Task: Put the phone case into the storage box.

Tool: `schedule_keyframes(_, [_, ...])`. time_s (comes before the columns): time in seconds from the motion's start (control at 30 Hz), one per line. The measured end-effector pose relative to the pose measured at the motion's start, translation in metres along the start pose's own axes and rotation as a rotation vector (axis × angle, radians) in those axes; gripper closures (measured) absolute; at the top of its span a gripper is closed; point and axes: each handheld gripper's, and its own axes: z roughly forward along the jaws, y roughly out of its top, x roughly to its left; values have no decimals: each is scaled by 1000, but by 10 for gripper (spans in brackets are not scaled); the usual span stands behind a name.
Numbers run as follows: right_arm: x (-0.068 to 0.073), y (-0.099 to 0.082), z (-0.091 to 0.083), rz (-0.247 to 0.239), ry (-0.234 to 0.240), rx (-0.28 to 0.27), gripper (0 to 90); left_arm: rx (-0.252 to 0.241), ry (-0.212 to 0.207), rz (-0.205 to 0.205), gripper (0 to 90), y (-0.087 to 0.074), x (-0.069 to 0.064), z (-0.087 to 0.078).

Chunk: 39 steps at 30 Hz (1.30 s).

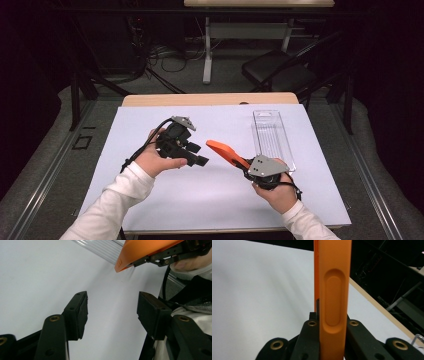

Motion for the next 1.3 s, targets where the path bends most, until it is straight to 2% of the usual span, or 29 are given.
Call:
schedule_keyframes(0.17, [-1,-2,2,26,9,-8,875,-33,13,-1,429,-1,0,-3])
schedule_keyframes(0.3, [-1,-2,3,20,19,-13,875,-52,9,36,430,-1,-1,-4])
schedule_keyframes(0.4, [0,-1,3,20,29,-18,875,-72,51,74,431,0,-2,-4])
schedule_keyframes(0.47, [0,-1,3,19,31,-20,875,-73,53,70,431,0,-2,-5])
schedule_keyframes(0.6, [1,-1,3,20,35,-20,875,-79,50,99,468,-1,-4,-9])
schedule_keyframes(0.73, [1,-1,3,23,40,-24,875,-98,52,156,468,-1,-7,-9])
schedule_keyframes(0.87, [2,-1,4,19,53,-22,875,-114,69,189,477,1,-8,-6])
schedule_keyframes(0.93, [2,-1,4,19,57,-24,875,-128,52,205,540,1,-8,-5])
schedule_keyframes(1.0, [3,-1,4,20,59,-28,874,-132,42,219,559,2,-8,-4])
schedule_keyframes(1.3, [3,-1,4,20,61,-33,874,-142,35,200,620,3,-8,-2])
